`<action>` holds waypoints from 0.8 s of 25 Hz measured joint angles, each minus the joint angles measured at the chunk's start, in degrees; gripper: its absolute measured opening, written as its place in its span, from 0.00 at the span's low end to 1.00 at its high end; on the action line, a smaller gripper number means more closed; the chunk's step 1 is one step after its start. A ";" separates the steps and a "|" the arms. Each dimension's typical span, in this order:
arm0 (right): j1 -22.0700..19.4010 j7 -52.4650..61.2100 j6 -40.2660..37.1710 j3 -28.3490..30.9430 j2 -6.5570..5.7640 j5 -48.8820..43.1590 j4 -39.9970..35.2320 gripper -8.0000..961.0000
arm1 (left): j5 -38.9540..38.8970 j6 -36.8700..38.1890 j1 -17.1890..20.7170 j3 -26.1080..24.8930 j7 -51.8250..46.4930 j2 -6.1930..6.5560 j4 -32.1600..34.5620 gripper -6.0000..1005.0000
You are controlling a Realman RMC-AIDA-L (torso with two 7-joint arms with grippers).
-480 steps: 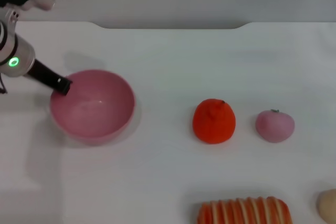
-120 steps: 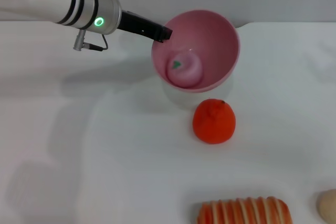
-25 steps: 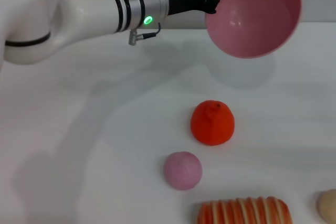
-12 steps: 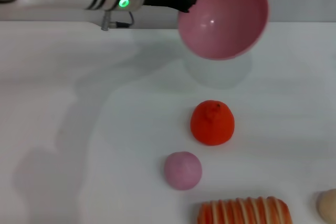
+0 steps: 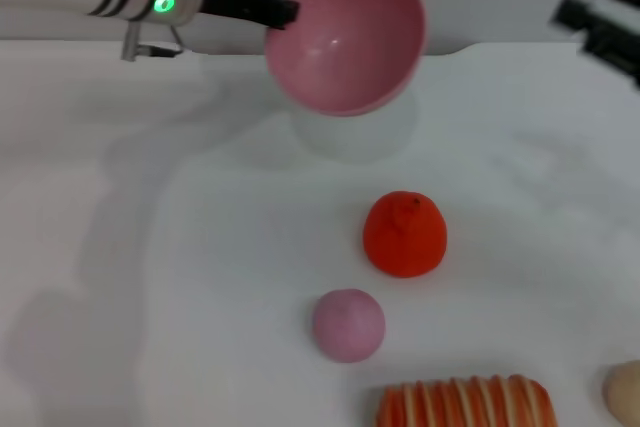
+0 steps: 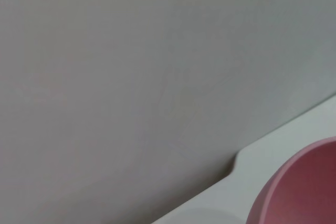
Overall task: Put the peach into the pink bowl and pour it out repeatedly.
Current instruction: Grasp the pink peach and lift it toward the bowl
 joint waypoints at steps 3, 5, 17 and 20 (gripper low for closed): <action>1.47 4.37 -4.53 -2.04 -0.05 -3.01 -5.08 0.56 | 0.09 0.00 1.68 -1.37 -0.09 0.61 0.00 0.04; 2.73 7.69 -5.99 -2.93 -0.06 -5.06 -7.84 0.56 | 0.12 0.01 2.34 -1.63 -0.12 0.77 0.00 0.04; 14.27 24.14 -2.99 -13.95 -0.13 -27.85 -11.08 0.56 | 2.08 5.49 3.95 -1.42 -1.91 1.48 0.21 0.04; 16.00 26.01 -0.75 -17.07 -0.13 -30.17 -9.78 0.56 | 4.42 7.08 3.96 -1.60 -3.25 1.62 0.70 0.04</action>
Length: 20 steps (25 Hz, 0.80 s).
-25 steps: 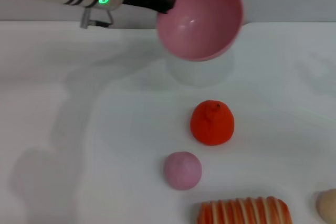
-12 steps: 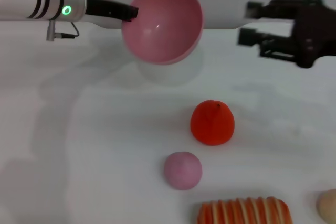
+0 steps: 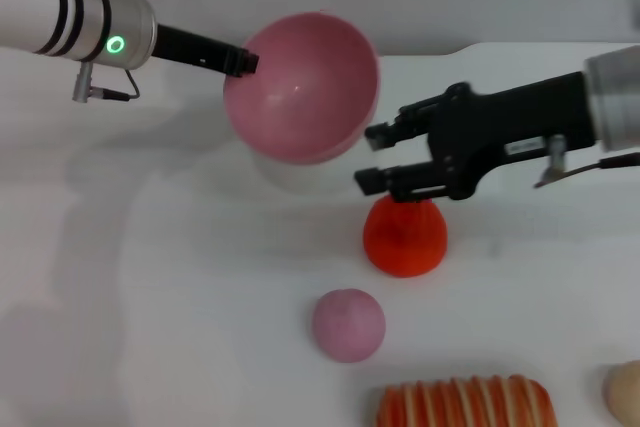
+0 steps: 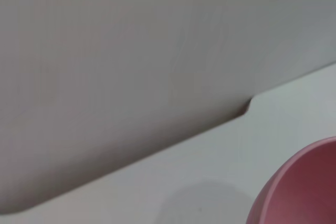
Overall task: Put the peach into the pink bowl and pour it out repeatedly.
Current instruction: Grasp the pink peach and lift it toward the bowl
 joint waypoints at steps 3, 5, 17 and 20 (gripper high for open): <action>2.07 2.51 0.83 -1.94 0.07 -2.80 1.66 0.56 | 2.67 2.75 0.00 -0.05 -1.51 0.15 0.90 0.04; 3.64 4.70 1.31 -3.53 0.12 -4.99 3.03 0.56 | 4.50 4.66 -0.06 -0.06 -2.56 0.17 1.49 0.04; 7.89 10.83 2.74 -12.24 0.19 -10.96 8.43 0.56 | 7.67 8.09 -0.32 -0.11 -3.87 0.17 3.49 0.04; 8.42 10.90 3.67 -12.90 0.26 -10.91 10.71 0.56 | 7.70 7.77 -0.39 -0.12 -3.89 0.08 4.10 0.04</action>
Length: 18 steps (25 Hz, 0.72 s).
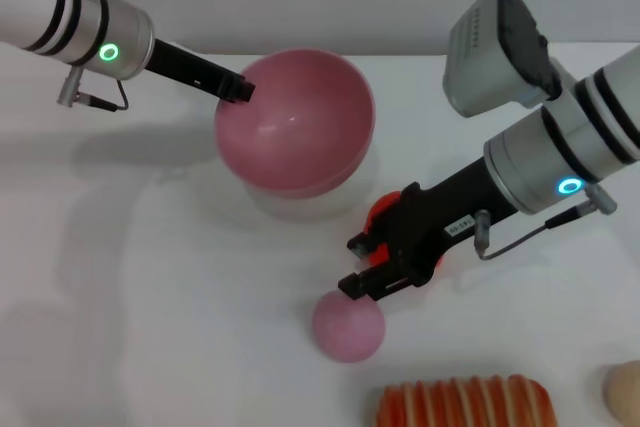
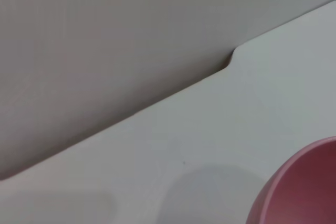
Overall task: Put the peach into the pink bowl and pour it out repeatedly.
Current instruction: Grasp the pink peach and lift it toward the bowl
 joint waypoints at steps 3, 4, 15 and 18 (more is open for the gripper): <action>0.77 0.02 0.97 -0.23 0.12 0.23 2.84 0.56 | 0.07 -0.27 -0.09 0.00 0.00 -0.10 0.37 0.04; 1.01 0.02 1.39 -0.37 0.15 0.41 3.70 0.56 | 0.08 -0.38 -0.14 0.00 0.01 -0.13 0.48 0.04; 2.62 0.64 6.26 -4.53 0.28 2.72 11.18 0.56 | 0.09 -0.73 -0.31 0.08 0.60 -0.49 1.33 0.04; 2.77 0.81 7.42 -5.26 0.28 2.31 13.24 0.56 | 0.09 -0.73 -0.29 0.12 0.63 -0.51 1.35 0.04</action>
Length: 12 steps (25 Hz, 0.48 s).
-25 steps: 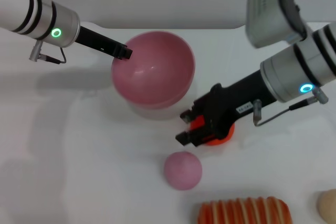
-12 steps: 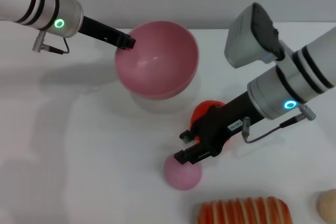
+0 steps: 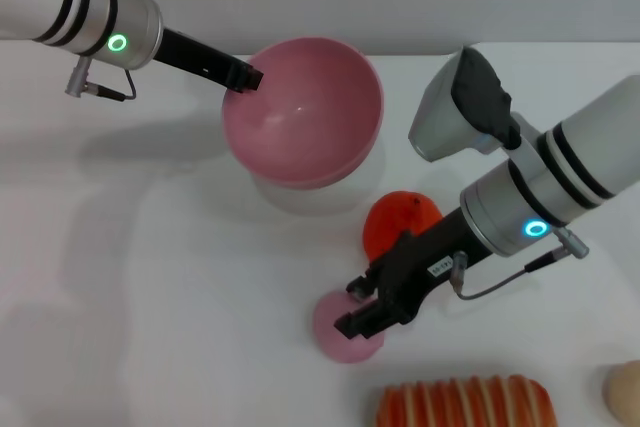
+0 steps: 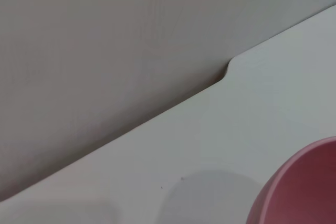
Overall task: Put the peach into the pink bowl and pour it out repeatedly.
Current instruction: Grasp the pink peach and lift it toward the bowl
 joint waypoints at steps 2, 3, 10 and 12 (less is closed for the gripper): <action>0.00 0.06 0.28 -0.12 -0.03 -0.06 1.09 0.55 | 0.00 0.00 0.00 0.00 0.00 0.00 0.00 0.04; 0.00 0.07 0.46 -0.15 -0.04 -0.13 1.77 0.55 | 0.00 0.00 0.21 -0.04 0.02 -0.09 0.00 0.04; 0.41 0.80 0.82 -0.24 -0.11 -1.27 2.67 0.52 | -0.01 -0.37 0.07 0.34 0.17 -0.33 0.00 0.04; 0.48 1.32 0.90 -0.25 -0.10 -1.88 2.74 0.51 | -0.01 -0.70 0.06 0.40 0.22 -0.38 0.00 0.04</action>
